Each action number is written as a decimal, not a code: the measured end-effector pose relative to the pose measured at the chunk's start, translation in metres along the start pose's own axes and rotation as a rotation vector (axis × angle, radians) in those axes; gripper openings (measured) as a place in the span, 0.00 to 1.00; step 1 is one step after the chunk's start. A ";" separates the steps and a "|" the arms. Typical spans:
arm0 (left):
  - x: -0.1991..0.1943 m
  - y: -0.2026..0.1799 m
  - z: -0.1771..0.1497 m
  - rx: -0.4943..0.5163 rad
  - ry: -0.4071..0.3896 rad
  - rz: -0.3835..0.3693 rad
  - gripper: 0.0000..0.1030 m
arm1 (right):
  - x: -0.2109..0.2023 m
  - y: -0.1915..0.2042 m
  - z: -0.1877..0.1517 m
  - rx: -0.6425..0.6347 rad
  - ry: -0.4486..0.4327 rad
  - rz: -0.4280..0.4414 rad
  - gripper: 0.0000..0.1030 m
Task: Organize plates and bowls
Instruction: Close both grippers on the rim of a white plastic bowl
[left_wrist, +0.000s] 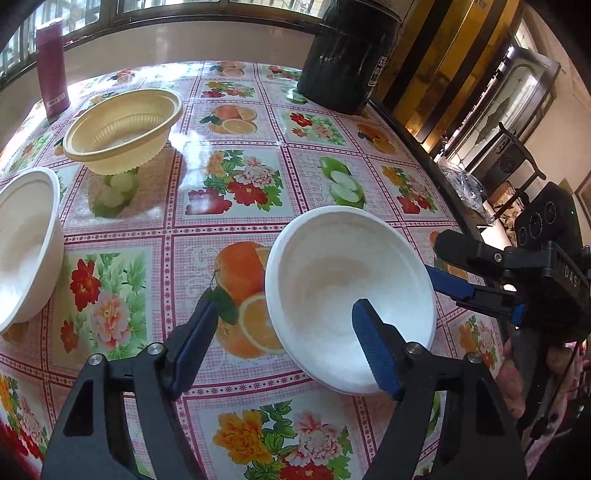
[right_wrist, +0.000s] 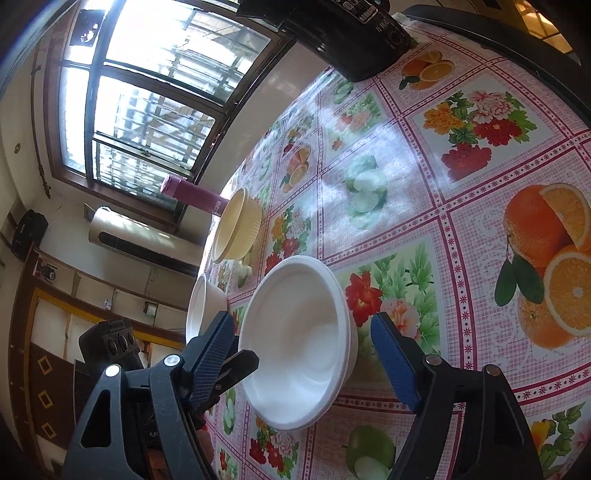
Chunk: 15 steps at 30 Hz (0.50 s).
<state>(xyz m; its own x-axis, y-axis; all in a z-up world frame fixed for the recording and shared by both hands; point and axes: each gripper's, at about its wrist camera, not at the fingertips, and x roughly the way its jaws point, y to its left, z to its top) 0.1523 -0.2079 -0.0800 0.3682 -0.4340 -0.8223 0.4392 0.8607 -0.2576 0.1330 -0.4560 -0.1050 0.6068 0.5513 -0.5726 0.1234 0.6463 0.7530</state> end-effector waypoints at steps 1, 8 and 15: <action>0.001 0.000 0.000 0.001 0.002 -0.002 0.63 | 0.000 -0.001 0.000 0.003 0.001 -0.004 0.70; 0.004 0.004 -0.001 -0.005 -0.002 -0.004 0.59 | 0.005 0.001 -0.001 -0.008 0.009 -0.043 0.48; 0.007 0.007 -0.001 -0.021 0.009 -0.042 0.45 | 0.010 0.004 -0.001 -0.024 0.018 -0.070 0.34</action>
<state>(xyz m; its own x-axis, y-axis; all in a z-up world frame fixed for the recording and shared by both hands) 0.1575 -0.2047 -0.0884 0.3427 -0.4675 -0.8148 0.4364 0.8473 -0.3026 0.1384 -0.4476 -0.1078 0.5835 0.5136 -0.6290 0.1457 0.6958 0.7033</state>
